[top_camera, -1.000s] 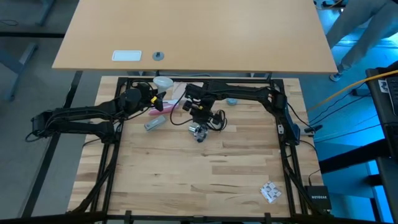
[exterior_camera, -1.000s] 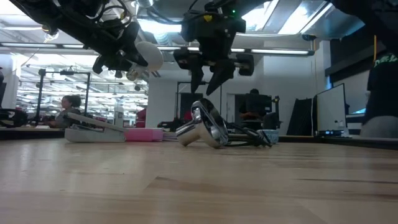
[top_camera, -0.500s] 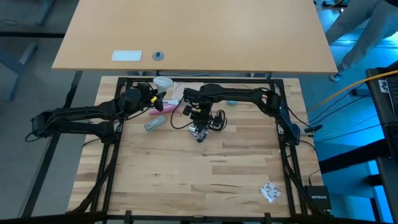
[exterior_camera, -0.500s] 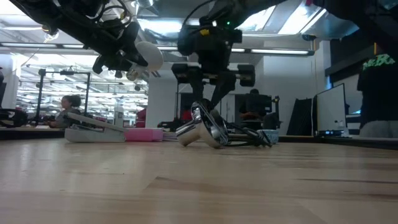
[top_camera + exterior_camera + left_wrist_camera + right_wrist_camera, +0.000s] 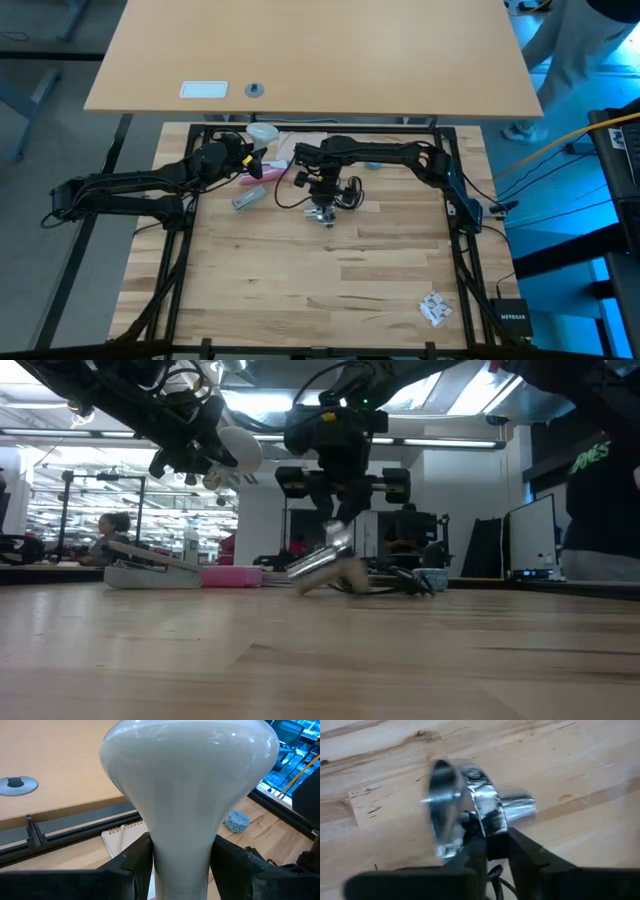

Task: Screw lightbulb
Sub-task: Insert the white lightbulb into the desk lamp

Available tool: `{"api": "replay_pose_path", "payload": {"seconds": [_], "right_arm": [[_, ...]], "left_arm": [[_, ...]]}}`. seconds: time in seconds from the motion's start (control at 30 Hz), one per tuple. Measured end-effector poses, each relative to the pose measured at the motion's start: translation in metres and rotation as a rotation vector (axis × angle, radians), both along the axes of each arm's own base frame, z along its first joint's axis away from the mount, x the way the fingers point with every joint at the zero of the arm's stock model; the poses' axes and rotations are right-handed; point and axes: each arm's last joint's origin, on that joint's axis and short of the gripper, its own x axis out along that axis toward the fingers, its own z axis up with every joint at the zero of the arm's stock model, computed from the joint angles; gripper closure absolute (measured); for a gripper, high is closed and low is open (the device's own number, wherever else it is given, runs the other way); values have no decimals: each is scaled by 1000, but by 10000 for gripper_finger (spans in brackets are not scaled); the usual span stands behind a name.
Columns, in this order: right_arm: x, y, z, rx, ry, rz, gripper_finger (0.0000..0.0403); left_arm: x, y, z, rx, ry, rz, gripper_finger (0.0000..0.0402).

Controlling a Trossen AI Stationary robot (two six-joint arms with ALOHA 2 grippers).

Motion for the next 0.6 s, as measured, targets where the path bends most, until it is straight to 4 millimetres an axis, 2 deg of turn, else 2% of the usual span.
{"api": "replay_pose_path", "payload": {"seconds": [0.13, 0.33, 0.47, 0.6], "right_arm": [[-1, 0, 2, 7, 1, 0, 389], [0, -1, 1, -24, 13, -33, 379], [3, -4, 1, -112, 7, -72, 397], [5, -5, 1, -137, -11, -78, 395]], "left_arm": [[0, 0, 0, 0, 0, 0, 246], [0, 0, 0, 0, 0, 0, 246], [0, 0, 0, 0, 0, 0, 246], [0, 0, 0, 0, 0, 0, 246]]}}
